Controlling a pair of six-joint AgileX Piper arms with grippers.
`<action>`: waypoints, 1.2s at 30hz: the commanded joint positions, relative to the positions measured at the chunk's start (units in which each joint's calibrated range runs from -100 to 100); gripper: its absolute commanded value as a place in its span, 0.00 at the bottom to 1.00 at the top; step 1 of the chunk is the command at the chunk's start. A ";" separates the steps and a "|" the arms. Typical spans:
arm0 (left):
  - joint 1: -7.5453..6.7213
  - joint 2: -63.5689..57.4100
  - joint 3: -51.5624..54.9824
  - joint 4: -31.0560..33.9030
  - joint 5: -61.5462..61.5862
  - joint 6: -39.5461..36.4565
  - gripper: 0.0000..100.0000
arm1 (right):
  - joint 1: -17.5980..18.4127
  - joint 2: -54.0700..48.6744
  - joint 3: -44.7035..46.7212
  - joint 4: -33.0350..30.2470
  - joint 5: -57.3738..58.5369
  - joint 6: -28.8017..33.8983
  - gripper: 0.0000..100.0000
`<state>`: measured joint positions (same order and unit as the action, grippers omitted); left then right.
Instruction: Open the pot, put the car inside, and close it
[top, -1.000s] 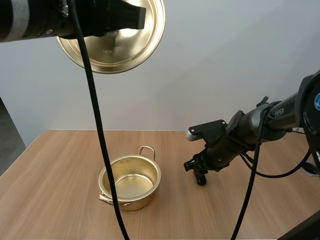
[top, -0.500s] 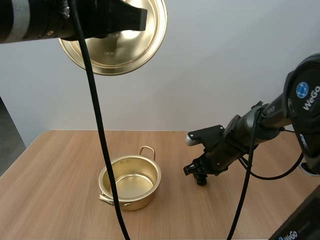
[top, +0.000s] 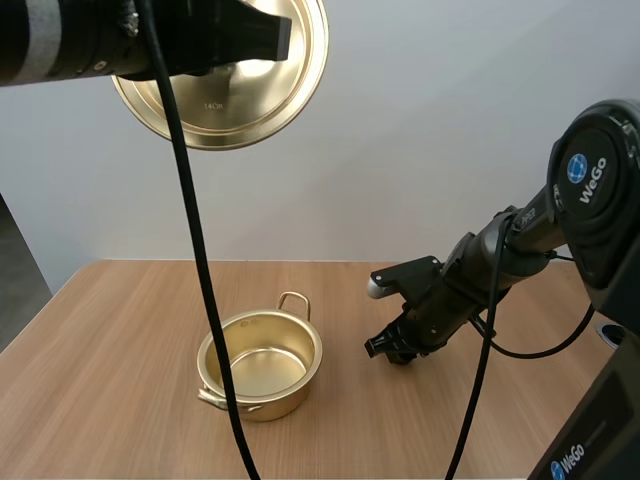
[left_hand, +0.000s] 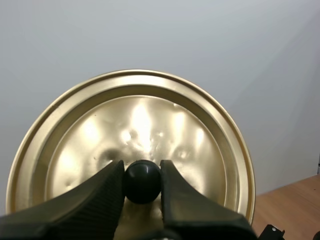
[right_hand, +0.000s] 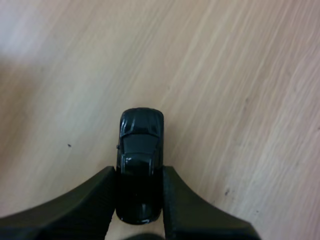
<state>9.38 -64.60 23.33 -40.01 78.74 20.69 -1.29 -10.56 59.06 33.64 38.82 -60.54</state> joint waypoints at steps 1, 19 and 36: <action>0.02 0.03 0.02 0.00 -0.04 -0.05 0.00 | 0.00 -4.38 -1.46 3.05 5.94 -1.85 0.00; 3.66 0.15 0.02 -3.60 2.81 -0.05 0.00 | 15.74 -13.23 -4.10 26.99 21.53 -20.75 0.00; 6.31 0.27 0.02 -6.29 6.52 1.41 0.00 | 17.79 -1.77 -4.10 22.25 4.76 -19.26 0.50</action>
<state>15.66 -64.35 23.33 -46.26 85.38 22.04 16.45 -12.34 54.93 55.94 43.34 -80.22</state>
